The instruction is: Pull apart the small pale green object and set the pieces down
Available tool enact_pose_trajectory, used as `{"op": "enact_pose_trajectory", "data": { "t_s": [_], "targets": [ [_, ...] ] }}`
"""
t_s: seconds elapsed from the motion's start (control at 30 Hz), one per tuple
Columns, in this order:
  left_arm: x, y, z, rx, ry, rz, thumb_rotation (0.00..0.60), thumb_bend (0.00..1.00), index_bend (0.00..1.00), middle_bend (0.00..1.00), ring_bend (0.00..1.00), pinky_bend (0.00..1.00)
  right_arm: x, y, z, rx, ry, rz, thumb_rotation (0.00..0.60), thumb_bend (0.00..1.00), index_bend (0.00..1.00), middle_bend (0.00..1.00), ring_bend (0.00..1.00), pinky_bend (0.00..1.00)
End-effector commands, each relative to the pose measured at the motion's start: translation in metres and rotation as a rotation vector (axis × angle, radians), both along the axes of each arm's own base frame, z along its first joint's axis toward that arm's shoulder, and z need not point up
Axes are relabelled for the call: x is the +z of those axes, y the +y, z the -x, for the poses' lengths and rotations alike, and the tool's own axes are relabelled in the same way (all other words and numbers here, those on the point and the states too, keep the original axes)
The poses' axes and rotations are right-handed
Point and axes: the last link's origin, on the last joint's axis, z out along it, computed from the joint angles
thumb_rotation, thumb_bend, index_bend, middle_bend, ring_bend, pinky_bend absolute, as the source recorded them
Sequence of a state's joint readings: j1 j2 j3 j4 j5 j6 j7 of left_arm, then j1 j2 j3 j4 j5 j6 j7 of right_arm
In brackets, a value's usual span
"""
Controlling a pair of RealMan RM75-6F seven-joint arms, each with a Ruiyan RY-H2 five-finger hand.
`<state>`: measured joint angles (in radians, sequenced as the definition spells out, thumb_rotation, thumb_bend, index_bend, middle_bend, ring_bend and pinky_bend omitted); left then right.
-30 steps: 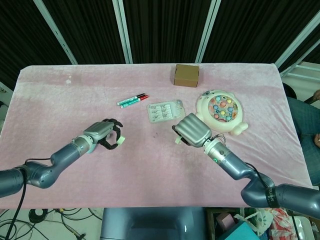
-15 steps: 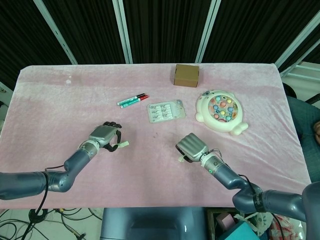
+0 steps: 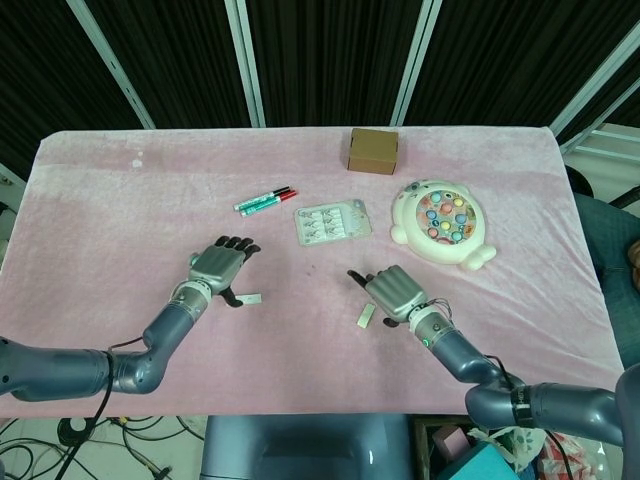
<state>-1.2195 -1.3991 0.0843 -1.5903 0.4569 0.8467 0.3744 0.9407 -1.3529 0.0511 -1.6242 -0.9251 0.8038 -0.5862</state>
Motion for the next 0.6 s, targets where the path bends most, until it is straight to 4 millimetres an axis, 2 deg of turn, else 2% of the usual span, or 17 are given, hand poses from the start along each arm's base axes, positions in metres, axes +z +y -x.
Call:
{"op": "enact_pose_trajectory", "data": {
  "t_s": [0.03,0.13,0.27,0.3,0.4,0.5,0.6],
  "targets": [
    [0.023,0.003,-0.01,-0.017,-0.068,-0.066,0.6,0.13,0.12,0.03,0.0,0.0,0.038,-0.009,-0.005,-0.023,-0.047,0.111,0.6,0.14,0.01,0.28,0.36,0.37],
    [0.044,-0.001,-0.01,-0.033,-0.114,-0.116,0.6,0.13,0.12,0.03,0.0,0.0,0.065,-0.009,0.004,-0.042,-0.07,0.164,0.6,0.14,0.01,0.23,0.33,0.29],
    [0.072,-0.017,0.011,-0.062,-0.099,-0.169,0.6,0.13,0.12,0.03,0.0,0.0,0.105,0.006,0.045,-0.149,-0.089,0.212,0.6,0.14,0.01,0.2,0.3,0.26],
    [0.082,-0.024,0.022,-0.083,-0.063,-0.197,0.6,0.13,0.12,0.03,0.0,0.0,0.116,0.015,0.059,-0.17,-0.107,0.247,0.6,0.14,0.01,0.2,0.3,0.26],
    [0.101,-0.042,0.045,-0.123,-0.003,-0.284,0.6,0.13,0.11,0.03,0.0,0.0,0.133,0.038,0.086,-0.179,-0.159,0.329,0.6,0.14,0.02,0.2,0.31,0.26],
    [0.124,-0.083,0.082,-0.111,0.024,-0.413,0.6,0.13,0.1,0.03,0.0,0.0,0.142,0.083,0.125,-0.125,-0.238,0.435,0.6,0.14,0.03,0.2,0.31,0.25],
    [0.133,-0.11,0.104,-0.122,0.024,-0.483,0.6,0.13,0.1,0.03,0.0,0.0,0.146,0.108,0.15,-0.107,-0.225,0.466,0.6,0.14,0.05,0.2,0.31,0.24]
  ]
}}
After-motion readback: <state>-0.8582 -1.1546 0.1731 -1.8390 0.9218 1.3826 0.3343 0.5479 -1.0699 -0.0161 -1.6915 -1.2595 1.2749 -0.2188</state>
